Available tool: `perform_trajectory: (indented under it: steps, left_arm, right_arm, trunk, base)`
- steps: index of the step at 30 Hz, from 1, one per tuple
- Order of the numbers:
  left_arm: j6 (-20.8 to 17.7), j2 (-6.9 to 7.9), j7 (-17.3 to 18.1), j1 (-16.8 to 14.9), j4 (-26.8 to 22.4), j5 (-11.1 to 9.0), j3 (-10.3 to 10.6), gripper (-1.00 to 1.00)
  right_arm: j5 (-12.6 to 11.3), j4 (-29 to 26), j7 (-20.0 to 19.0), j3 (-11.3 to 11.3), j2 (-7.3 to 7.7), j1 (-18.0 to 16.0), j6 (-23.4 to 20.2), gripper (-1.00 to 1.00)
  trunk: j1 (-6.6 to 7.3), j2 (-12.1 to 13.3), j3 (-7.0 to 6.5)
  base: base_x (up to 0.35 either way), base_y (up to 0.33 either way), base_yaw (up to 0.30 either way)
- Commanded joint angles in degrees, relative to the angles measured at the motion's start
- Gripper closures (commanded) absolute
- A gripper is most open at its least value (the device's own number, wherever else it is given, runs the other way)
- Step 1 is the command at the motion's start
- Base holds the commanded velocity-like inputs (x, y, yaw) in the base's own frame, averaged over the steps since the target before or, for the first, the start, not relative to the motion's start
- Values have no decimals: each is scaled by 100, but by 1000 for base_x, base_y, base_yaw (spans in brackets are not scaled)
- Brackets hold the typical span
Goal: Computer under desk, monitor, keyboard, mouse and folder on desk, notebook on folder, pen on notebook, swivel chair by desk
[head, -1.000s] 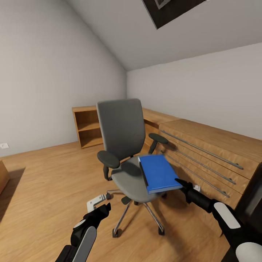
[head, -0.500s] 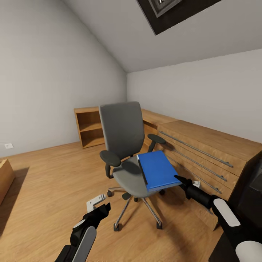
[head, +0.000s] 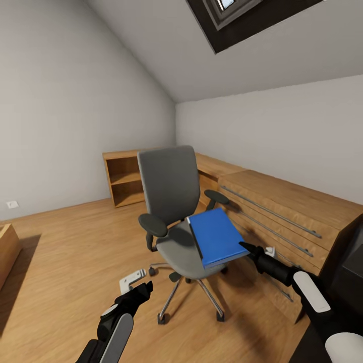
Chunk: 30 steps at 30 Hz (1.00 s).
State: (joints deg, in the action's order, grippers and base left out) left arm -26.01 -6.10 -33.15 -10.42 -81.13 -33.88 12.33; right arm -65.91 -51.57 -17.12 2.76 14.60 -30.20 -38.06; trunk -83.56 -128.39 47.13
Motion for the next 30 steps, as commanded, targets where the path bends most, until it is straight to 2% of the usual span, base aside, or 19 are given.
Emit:
perform_trajectory:
  steps: [1,11,15,19,23,25,27,30]
  left_arm:
    - [-10,1,-49,-4,-8,-49,6,-100]
    - [-10,-5,-67,-4,-2,-63,12,-100]
    - [-14,-6,-68,-4,0,-65,19,-100]
    - [-16,-6,-65,-4,10,-63,28,-100]
    - [-17,-6,-61,-4,23,-59,31,-100]
    - [-15,-6,-60,-4,26,-58,32,-100]
    - [-16,-6,-60,-4,26,-58,32,-100]
    - [-18,-6,-60,-4,27,-58,33,-100]
  right_arm:
    - [8,-7,1,13,-1,-3,-32,100]
    - [16,-295,423,7,-30,7,34,100]
    - [35,-542,692,18,-209,72,75,100]
    - [135,-908,1004,20,-313,221,90,100]
    - [216,-1562,1456,22,-423,498,176,100]
    - [233,-1989,1852,23,-467,694,416,100]
    - [234,-2167,2085,23,-483,776,568,100]
    - [236,-2554,2705,17,-528,909,919,100]
  trunk:
    - [24,39,-12]
    - [243,440,-192]
    - [331,600,-264]
    - [419,761,-335]
    - [507,921,-407]
    - [551,1001,-443]
    - [595,1082,-479]
    - [661,1202,-533]
  base:
    - [0,0,0]
    - [0,0,0]
    - [0,0,0]
    - [0,0,0]
    - [0,0,0]
    - [0,0,0]
    - [0,0,0]
    - [0,0,0]
